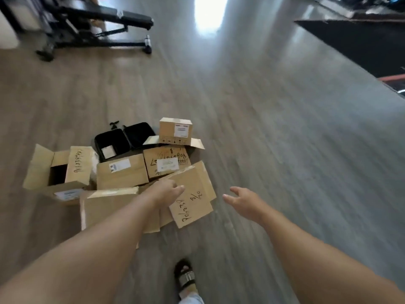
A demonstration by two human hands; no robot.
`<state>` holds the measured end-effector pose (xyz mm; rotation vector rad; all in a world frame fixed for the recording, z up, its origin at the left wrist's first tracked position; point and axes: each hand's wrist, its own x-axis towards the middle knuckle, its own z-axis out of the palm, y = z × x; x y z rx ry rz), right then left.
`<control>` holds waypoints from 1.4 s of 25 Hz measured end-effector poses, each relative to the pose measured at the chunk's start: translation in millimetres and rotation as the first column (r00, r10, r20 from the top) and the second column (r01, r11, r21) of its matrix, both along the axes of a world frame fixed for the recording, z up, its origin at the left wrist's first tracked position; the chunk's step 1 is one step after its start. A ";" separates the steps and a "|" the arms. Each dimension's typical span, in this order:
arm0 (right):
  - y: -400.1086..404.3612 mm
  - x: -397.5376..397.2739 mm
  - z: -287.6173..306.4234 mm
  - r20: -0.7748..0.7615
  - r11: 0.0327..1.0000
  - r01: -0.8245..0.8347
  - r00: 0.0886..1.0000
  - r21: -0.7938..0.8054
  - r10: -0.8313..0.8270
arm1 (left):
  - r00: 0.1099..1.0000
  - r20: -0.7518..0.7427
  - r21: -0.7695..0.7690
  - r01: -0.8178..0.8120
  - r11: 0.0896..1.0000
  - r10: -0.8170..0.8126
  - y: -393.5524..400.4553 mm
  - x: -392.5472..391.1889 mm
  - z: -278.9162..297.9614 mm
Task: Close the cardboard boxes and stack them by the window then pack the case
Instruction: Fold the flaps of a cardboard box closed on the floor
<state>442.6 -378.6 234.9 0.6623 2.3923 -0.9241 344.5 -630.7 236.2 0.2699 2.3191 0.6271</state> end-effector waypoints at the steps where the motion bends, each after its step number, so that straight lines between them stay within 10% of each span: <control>1: 8.8 -15.1 -10.5 0.012 1.000 -0.026 1.000 0.006 0.026 | 0.999 0.009 0.002 -0.032 0.999 0.032 3.6 -11.1 -12.3; 20: 111.8 -157.8 -372.6 0.090 0.895 -0.436 0.891 -0.100 0.444 | 0.774 0.045 -0.209 -0.611 0.764 0.631 75.9 2.4 -348.6; 35: 64.5 -222.2 -541.8 -0.318 0.920 -0.384 0.885 -0.081 0.341 | 0.540 -0.257 0.142 -0.800 0.583 0.802 69.7 -79.0 -522.8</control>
